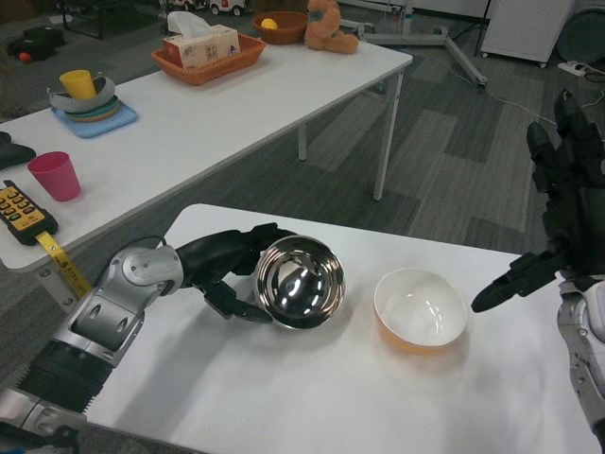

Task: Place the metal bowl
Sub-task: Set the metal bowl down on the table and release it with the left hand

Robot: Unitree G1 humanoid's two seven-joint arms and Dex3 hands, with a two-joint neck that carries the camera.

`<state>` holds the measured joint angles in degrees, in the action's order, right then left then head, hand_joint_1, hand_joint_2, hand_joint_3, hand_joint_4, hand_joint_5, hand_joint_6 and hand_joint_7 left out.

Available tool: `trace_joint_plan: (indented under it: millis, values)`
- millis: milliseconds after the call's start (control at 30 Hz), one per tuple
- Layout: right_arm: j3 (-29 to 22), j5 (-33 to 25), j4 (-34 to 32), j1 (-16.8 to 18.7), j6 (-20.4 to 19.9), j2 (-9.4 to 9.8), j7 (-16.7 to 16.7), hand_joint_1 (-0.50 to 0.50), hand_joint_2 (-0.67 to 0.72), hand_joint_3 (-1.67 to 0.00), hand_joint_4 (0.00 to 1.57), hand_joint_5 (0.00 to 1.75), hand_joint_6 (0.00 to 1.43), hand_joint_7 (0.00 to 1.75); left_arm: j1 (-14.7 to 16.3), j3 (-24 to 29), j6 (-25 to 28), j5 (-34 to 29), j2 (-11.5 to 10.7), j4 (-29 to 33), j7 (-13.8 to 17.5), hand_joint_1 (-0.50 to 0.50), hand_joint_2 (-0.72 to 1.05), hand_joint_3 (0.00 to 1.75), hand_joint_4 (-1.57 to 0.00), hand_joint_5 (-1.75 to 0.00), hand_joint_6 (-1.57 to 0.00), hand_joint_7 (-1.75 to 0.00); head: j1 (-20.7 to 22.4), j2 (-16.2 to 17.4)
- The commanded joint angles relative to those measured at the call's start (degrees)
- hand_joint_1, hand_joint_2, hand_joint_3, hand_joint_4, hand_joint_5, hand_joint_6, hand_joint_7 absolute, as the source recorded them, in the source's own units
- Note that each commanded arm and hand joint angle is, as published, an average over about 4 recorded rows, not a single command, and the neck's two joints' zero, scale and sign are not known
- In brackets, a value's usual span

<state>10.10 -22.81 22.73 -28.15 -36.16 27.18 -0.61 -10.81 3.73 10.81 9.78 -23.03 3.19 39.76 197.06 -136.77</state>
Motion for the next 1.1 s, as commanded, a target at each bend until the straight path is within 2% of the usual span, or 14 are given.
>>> trace_joint_plan:
  millis: [33,233,333,533,733,867,967,1100]
  values:
    - [-0.96,-0.40,-1.00,0.90,-0.05,-0.13,-0.27,-0.42,0.41,0.00,0.00,0.00,0.00,0.00,1.23,1.50,-0.35,0.77,-1.03,0.99,-1.55,-0.50,1.05,0.70,0.00,0.00,0.00,-0.38,-0.28,0.07]
    - [-0.96,-0.40,-1.68,1.10,0.13,-0.11,-0.29,-0.43,0.41,0.00,0.00,0.00,0.00,0.00,2.08,2.82,-0.04,0.57,-1.38,2.70,-2.23,-0.50,1.05,0.70,0.00,0.00,0.00,-0.35,0.12,-0.03]
    - [-0.96,-0.40,-1.86,1.16,0.13,-0.15,-0.31,-0.44,0.41,0.00,0.00,0.00,0.00,0.00,2.41,2.95,0.75,-0.11,-1.71,3.49,-2.23,-0.50,1.05,0.63,0.00,0.00,0.00,-0.35,0.19,-0.19]
    - [-1.05,-0.40,-2.17,1.21,0.13,-0.33,-0.27,-0.42,0.41,0.00,0.00,0.00,0.00,0.00,3.03,2.51,4.00,-2.88,-2.06,4.72,-2.19,-0.50,1.05,0.39,0.00,0.00,0.00,-0.23,0.29,-0.21]
    - [-1.18,-0.40,-2.61,1.43,0.13,-0.37,-0.27,-0.42,0.41,0.00,0.00,0.00,0.00,0.00,3.29,2.16,6.11,-2.09,-2.11,4.98,-1.70,-0.50,1.05,0.28,0.00,0.00,0.00,-0.21,0.16,-0.07]
    - [-1.23,-0.40,-2.80,1.65,0.13,-0.37,-0.27,-0.42,0.41,0.00,0.00,0.00,0.00,0.00,3.55,2.14,8.83,-1.30,-2.11,6.02,-1.53,-0.50,1.05,0.17,0.00,0.00,0.00,-0.14,0.29,0.07]
    - [-1.23,-0.46,-2.89,1.78,0.13,-0.37,-0.27,-0.44,0.41,0.00,0.00,0.00,0.00,0.00,3.69,1.92,9.54,-0.73,-2.11,6.22,-1.46,-0.50,1.05,0.17,0.00,0.00,0.00,-0.14,0.50,0.17]
    - [-1.23,-0.49,-2.96,1.78,0.13,-0.35,-0.27,-0.42,0.41,0.00,0.00,0.00,0.00,0.00,3.69,1.61,9.56,-1.10,-1.95,6.22,-1.46,-0.50,1.05,0.17,0.00,0.00,0.00,-0.14,0.56,0.29]
